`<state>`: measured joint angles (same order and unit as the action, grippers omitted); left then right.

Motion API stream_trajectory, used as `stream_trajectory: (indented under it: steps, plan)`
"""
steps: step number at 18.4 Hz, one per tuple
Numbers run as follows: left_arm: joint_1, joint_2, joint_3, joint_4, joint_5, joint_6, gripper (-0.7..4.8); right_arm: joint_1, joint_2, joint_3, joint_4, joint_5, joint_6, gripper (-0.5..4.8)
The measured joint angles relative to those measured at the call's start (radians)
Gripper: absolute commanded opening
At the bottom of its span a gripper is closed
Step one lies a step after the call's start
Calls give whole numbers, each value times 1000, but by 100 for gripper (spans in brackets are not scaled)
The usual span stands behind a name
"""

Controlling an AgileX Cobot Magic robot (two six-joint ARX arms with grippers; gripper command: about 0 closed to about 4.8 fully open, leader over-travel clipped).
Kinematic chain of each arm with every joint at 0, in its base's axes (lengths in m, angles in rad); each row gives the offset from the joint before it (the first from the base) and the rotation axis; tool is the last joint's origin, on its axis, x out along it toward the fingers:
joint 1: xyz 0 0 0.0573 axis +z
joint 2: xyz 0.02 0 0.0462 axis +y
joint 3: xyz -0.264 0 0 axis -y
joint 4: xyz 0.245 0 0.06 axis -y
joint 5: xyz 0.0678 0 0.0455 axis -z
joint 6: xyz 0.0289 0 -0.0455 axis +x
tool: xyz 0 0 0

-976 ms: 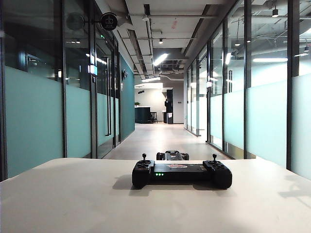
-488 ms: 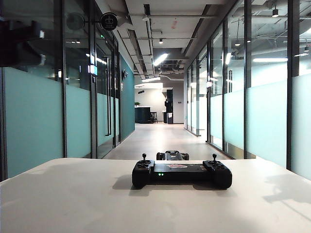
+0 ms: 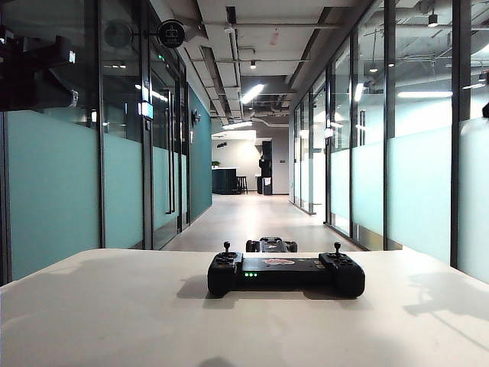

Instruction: Push the left joystick on the remote control sitting on the white table forward to make the robot dog walk in a straight line until it approaches the door.

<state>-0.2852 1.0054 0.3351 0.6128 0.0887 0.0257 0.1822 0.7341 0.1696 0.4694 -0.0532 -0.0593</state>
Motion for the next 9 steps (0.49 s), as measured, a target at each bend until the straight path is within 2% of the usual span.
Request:
stream_trajectory:
  steps: [9]
  plan:
    - [0, 0, 0, -5, 1, -1, -5, 5, 293, 1, 282, -23, 2, -1]
